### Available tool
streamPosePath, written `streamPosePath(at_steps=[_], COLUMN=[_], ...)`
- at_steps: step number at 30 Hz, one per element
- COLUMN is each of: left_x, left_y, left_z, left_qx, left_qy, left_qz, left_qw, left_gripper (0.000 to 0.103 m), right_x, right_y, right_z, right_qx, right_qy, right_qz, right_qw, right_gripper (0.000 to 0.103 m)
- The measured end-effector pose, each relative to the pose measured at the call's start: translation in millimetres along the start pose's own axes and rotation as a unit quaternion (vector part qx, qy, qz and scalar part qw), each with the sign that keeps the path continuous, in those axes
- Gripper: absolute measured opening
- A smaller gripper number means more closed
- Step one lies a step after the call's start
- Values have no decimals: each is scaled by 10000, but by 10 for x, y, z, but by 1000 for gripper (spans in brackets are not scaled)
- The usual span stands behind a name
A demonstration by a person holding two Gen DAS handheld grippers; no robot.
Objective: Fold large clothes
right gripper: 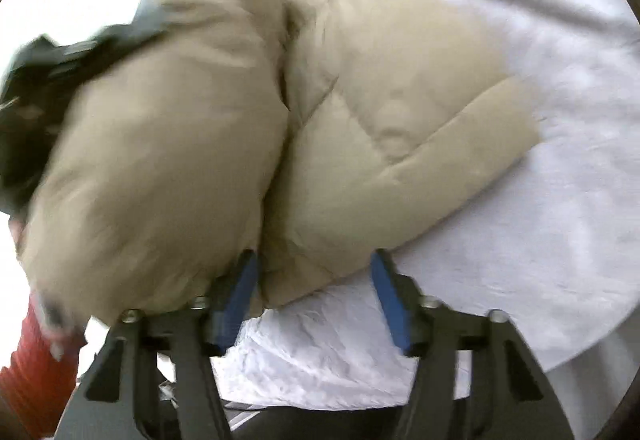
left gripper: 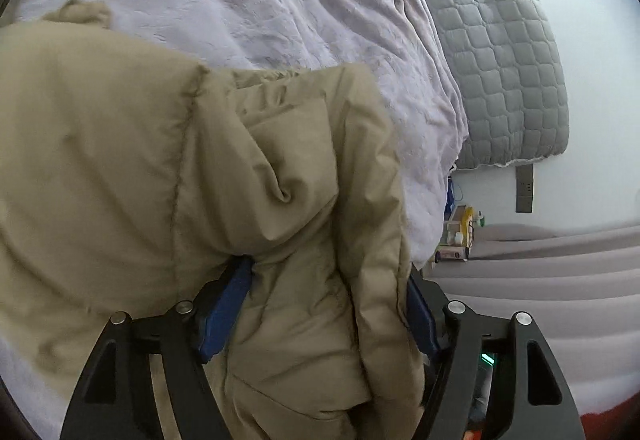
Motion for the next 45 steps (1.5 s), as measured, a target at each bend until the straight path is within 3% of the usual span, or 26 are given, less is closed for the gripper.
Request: streamPosePath(at_steps=[4, 6, 11, 14, 16, 17, 20, 23, 25, 28, 33, 38, 45], left_x=[-141, -202, -300, -209, -6, 138, 592, 868, 892, 779, 337, 24, -244], left_y=[-207, -248, -296, -245, -188, -161, -134, -178, -216, -289, -500, -670, -768], left_z=[-56, -67, 66, 194, 332, 371, 312, -78, -316, -499, -387, -270, -175], left_qx=[120, 97, -96, -374, -814, -1001, -1154, -711, -405, -227, -676, -865, -1059], left_qy=[11, -58, -316, -634, -965, -1194, -1806, -2494, -2729, -2772, -3442, -3471, -3721], left_qz=[13, 14, -4, 45, 304, 537, 1336, 1722, 1673, 1680, 1454, 1299, 1224], left_qw=[9999, 9999, 9995, 9973, 9915, 9863, 9676, 9503, 9465, 9457, 9251, 9248, 9140], left_gripper=[72, 72, 72, 72, 72, 72, 72, 72, 72, 72, 72, 72, 72], right_x=[370, 496, 413, 402, 370, 351, 370, 434, 433, 400, 479, 429, 408], right_y=[79, 139, 160, -28, -109, -144, -151, -96, -91, -88, -5, -75, -55], right_z=[-57, -121, -415, -266, -168, -114, 105, 287, 347, 444, 617, 918, 1112], right_qx=[88, 237, 454, 340, 217, 136, -214, -284, -355, -418, -608, -981, -1330], right_qy=[-249, -367, -550, -167, 269, 403, 458, 669, 705, 740, 865, 851, 711], right_qz=[454, 566, 585, 703, 947, 950, 1041, 1079, 1049, 1032, 1110, 1125, 907], right_qw=[9986, 9974, 9957, 9968, 9949, 9946, 9933, 9915, 9913, 9910, 9882, 9851, 9844], right_gripper=[66, 77, 82, 80, 50, 25, 20, 20, 20, 20, 20, 20, 26])
Point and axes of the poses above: each gripper's, at about its wrist camera, not at the fingertips, and x roughly against the way its jaws point, z to its right, y to its underside, the point moved 6 cm from there along -x, roughly the way its jaws point, and after that the axes turned 4 degrees about -z, right-handed, at the moved point
